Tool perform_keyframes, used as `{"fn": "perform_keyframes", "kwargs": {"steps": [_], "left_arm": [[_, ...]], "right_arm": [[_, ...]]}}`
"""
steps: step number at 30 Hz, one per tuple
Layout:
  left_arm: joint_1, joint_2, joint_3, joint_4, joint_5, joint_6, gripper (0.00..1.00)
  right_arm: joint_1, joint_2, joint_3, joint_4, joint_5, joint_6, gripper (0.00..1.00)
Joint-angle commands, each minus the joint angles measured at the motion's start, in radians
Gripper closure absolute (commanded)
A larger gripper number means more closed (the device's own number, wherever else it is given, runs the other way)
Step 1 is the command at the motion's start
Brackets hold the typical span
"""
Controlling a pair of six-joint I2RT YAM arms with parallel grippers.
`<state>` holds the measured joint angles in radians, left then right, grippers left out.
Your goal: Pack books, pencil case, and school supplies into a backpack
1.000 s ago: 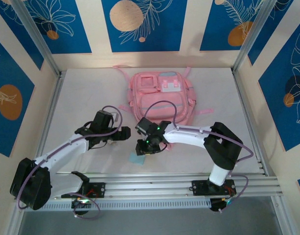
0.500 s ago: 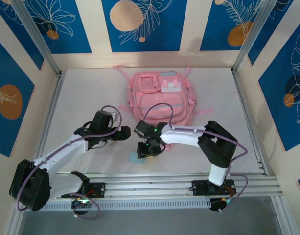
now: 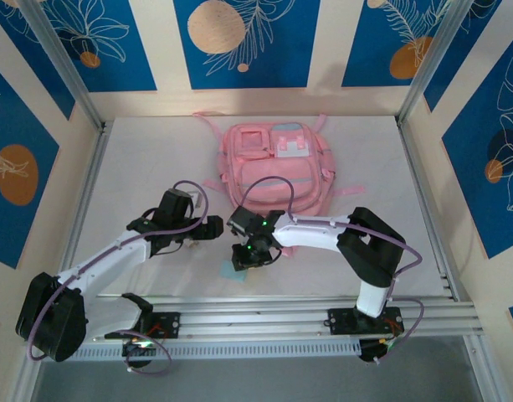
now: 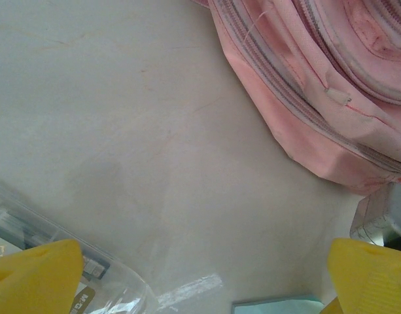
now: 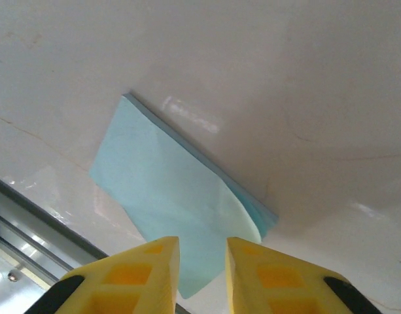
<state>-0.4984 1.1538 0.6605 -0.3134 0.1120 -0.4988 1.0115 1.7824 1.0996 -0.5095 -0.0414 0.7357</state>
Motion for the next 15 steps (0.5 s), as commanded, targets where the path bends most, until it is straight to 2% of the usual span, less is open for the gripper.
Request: {"fn": "perform_keyframes", "kwargs": {"steps": [1, 7, 15], "left_arm": [[0.006, -0.009, -0.013, 0.013, 0.009, -0.006, 0.05], [0.006, -0.006, -0.008, 0.013, 0.017, -0.01, 0.05], [0.006, -0.001, -0.015, 0.022, 0.012, -0.013, 0.05]], "right_arm": [[0.006, -0.034, -0.001, 0.029, -0.048, -0.016, 0.75], [0.003, -0.024, 0.002, -0.022, -0.025, 0.007, 0.73], [0.0, -0.054, -0.057, -0.04, -0.05, 0.095, 0.43]]}}
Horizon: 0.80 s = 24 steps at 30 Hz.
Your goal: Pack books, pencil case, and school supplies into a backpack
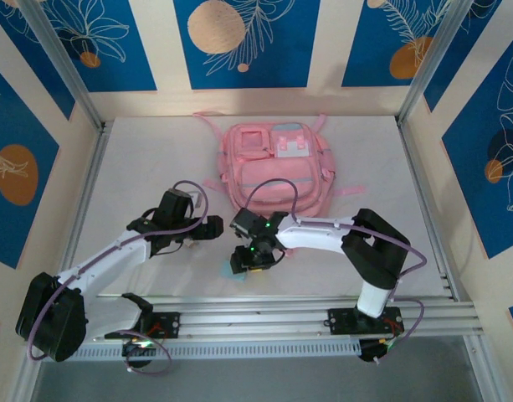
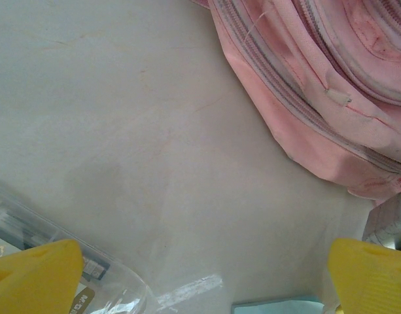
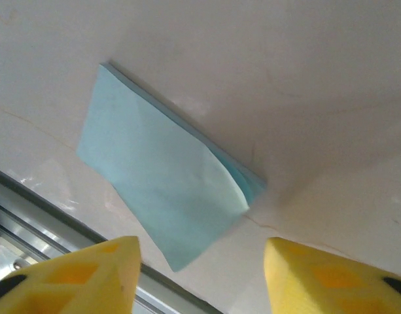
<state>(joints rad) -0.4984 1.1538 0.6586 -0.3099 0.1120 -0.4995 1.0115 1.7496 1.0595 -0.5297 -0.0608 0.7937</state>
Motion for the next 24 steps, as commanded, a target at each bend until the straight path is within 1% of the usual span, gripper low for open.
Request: {"fn": "perform_keyframes", "kwargs": {"steps": [1, 9, 13, 16, 17, 20, 23, 24], "left_arm": [[0.006, 0.002, -0.013, 0.021, 0.014, -0.014, 0.05], [0.006, -0.021, -0.021, 0.011, 0.003, -0.016, 0.04], [0.006, -0.044, -0.038, 0.018, -0.011, -0.023, 0.04], [0.006, -0.049, -0.037, 0.012, -0.017, -0.021, 0.04], [0.008, -0.052, -0.037, 0.009, -0.022, -0.018, 0.04], [0.009, -0.062, -0.043, 0.001, -0.043, -0.012, 0.03], [0.015, -0.07, -0.044, -0.006, -0.051, -0.006, 0.03], [0.017, -0.073, -0.043, -0.008, -0.051, -0.005, 0.03]], "right_arm": [[0.0, -0.005, -0.004, -0.026, -0.029, 0.034, 0.42], [0.013, 0.129, 0.115, -0.105, -0.027, 0.007, 0.43], [0.029, 0.192, 0.184, -0.172, 0.017, -0.018, 0.47], [0.044, 0.222, 0.223, -0.212, 0.06, -0.031, 0.56], [0.045, 0.226, 0.225, -0.216, 0.069, -0.033, 0.65], [0.032, 0.219, 0.208, -0.197, 0.058, -0.029, 0.84], [0.023, 0.196, 0.181, -0.176, 0.058, -0.022, 0.98], [0.022, 0.189, 0.175, -0.172, 0.059, -0.019, 1.0]]}}
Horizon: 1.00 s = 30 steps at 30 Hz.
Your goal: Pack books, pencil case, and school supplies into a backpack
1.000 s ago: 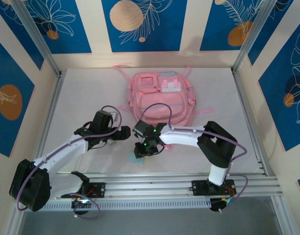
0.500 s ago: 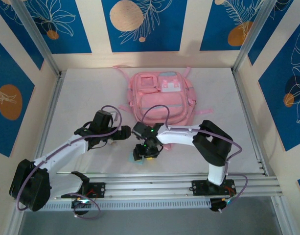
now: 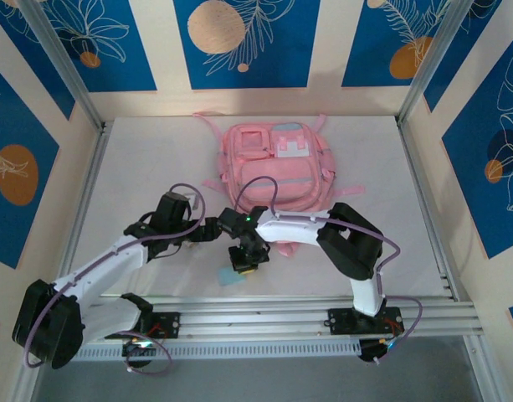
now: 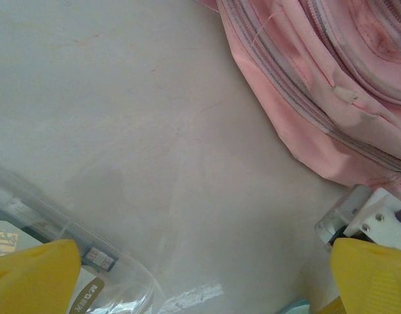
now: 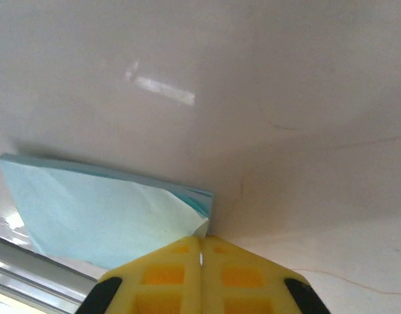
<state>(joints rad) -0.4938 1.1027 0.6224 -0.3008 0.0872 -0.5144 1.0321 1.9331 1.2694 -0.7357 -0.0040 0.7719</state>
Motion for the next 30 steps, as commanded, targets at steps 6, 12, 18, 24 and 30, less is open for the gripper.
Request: {"fn": "perform_keyframes", "kwargs": {"steps": [6, 12, 18, 24, 30], "left_arm": [[0.017, -0.023, -0.002, -0.032, -0.013, 0.019, 0.02], [0.017, -0.003, 0.013, -0.066, 0.064, 0.026, 0.05], [0.016, 0.013, -0.006, -0.073, 0.257, -0.029, 0.13], [-0.006, 0.02, -0.108, 0.024, 0.381, -0.163, 0.23], [-0.061, 0.088, -0.142, 0.058, 0.377, -0.207, 0.25]], "right_arm": [[-0.036, -0.079, -0.099, 0.077, 0.042, 0.006, 1.0], [-0.107, -0.138, -0.11, 0.081, 0.095, -0.052, 1.0], [-0.169, -0.149, -0.122, 0.11, 0.092, -0.107, 1.0], [-0.167, -0.076, -0.111, 0.092, 0.127, -0.106, 1.0], [-0.157, -0.037, -0.099, 0.067, 0.177, -0.106, 1.0]]}}
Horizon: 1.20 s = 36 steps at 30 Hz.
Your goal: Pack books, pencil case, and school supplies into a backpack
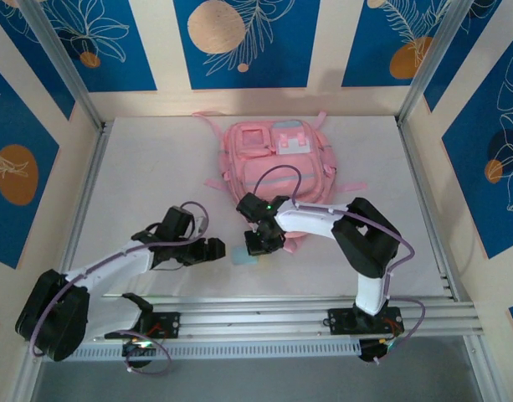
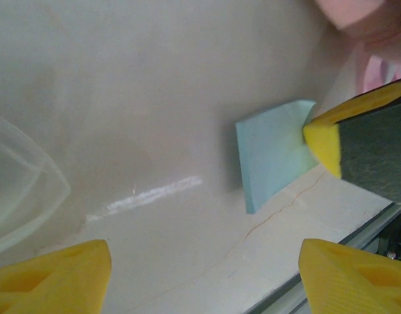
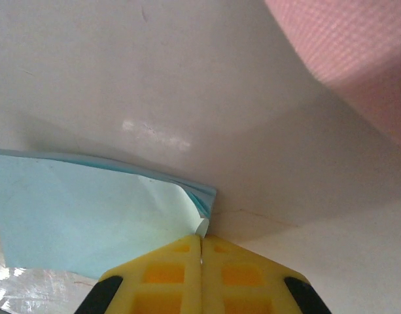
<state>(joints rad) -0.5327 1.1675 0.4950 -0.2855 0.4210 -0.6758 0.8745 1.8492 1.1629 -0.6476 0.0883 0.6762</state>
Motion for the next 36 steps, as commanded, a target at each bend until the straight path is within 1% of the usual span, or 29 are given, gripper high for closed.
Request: {"fn": "perform_keyframes", "kwargs": {"steps": [1, 7, 9, 12, 16, 18, 20, 25, 30, 33, 36], "left_arm": [[-0.026, 0.038, -0.019, 0.066, 0.045, -0.056, 0.25], [-0.067, 0.145, -0.01, 0.224, 0.054, -0.113, 0.29], [-0.082, 0.199, 0.003, 0.268, 0.063, -0.124, 0.32], [-0.094, 0.286, 0.006, 0.363, 0.092, -0.153, 0.41], [-0.106, 0.388, 0.02, 0.452, 0.122, -0.173, 0.48], [-0.117, 0.425, 0.031, 0.517, 0.144, -0.196, 0.52], [-0.135, 0.458, 0.053, 0.565, 0.163, -0.219, 0.53], [-0.175, 0.463, 0.088, 0.58, 0.168, -0.246, 0.51], [-0.179, 0.418, 0.087, 0.543, 0.14, -0.239, 0.5], [-0.182, 0.416, 0.097, 0.549, 0.147, -0.248, 0.5], [-0.182, 0.4, 0.115, 0.51, 0.143, -0.231, 0.5]], "right_arm": [[0.001, 0.055, 0.012, -0.022, 0.084, -0.011, 1.0], [0.001, 0.07, 0.006, -0.006, 0.077, -0.005, 1.0], [0.001, 0.068, 0.004, -0.003, 0.075, -0.004, 1.0], [0.001, 0.061, 0.0, 0.001, 0.077, -0.004, 1.0], [0.001, 0.045, -0.017, 0.019, 0.071, -0.004, 1.0], [0.003, 0.041, -0.019, 0.024, 0.068, -0.004, 1.0], [0.002, 0.038, -0.019, 0.025, 0.068, -0.004, 1.0], [0.002, 0.027, -0.025, 0.028, 0.066, -0.001, 1.0], [0.003, 0.021, -0.028, 0.034, 0.061, -0.004, 1.0], [0.004, 0.023, -0.028, 0.04, 0.054, -0.009, 1.0], [0.005, 0.022, -0.028, 0.042, 0.051, -0.01, 1.0]]}}
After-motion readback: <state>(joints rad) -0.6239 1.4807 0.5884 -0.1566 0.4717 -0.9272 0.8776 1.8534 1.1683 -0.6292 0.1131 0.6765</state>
